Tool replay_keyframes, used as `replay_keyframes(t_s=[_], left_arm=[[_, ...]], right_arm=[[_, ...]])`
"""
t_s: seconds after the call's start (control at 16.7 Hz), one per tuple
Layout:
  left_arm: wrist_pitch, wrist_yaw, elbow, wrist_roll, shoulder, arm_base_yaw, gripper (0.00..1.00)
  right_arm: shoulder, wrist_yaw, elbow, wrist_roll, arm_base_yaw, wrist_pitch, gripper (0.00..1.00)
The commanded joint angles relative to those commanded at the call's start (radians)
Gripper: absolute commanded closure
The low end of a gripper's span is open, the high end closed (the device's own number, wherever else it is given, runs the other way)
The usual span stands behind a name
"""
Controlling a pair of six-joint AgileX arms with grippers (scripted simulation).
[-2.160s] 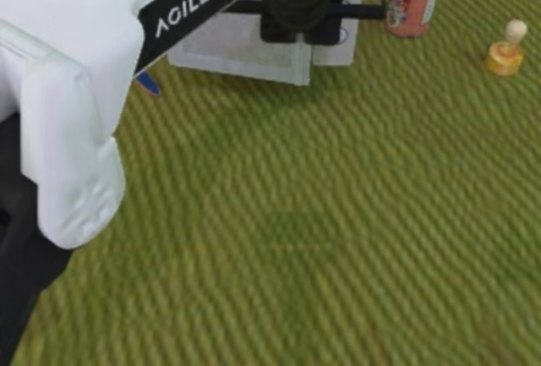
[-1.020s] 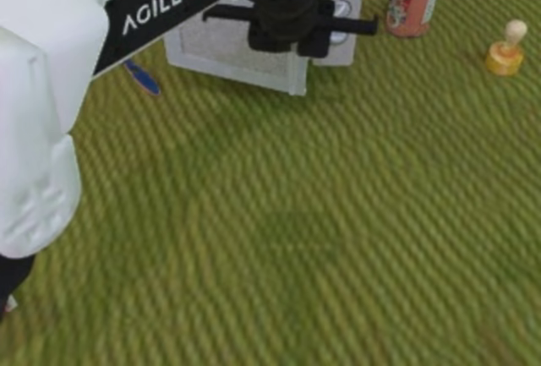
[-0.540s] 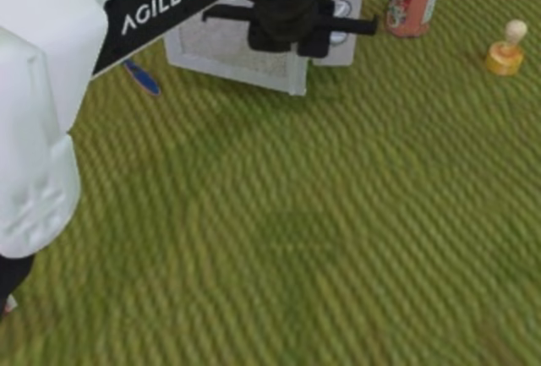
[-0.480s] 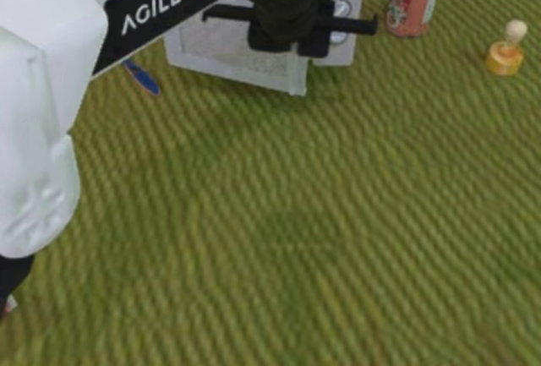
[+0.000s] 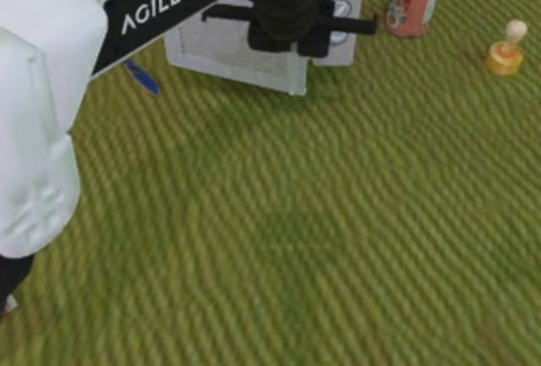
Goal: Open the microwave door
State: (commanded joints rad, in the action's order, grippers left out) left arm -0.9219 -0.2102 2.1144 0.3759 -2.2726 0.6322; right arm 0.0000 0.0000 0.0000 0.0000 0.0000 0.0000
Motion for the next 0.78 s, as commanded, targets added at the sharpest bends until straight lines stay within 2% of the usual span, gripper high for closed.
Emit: replay_keyframes(t_s=[0.3, 0.78], left_arm=[[0.003, 0.006, -0.006, 0.001, -0.002, 0.007, 1.00], [0.093, 0.057, -0.184, -0.109, 0.112, -0.016, 1.00]], right_arm=[[0.000, 0.000, 0.000, 0.000, 0.000, 0.000, 0.00], [0.000, 0.000, 0.000, 0.000, 0.000, 0.000, 0.00]])
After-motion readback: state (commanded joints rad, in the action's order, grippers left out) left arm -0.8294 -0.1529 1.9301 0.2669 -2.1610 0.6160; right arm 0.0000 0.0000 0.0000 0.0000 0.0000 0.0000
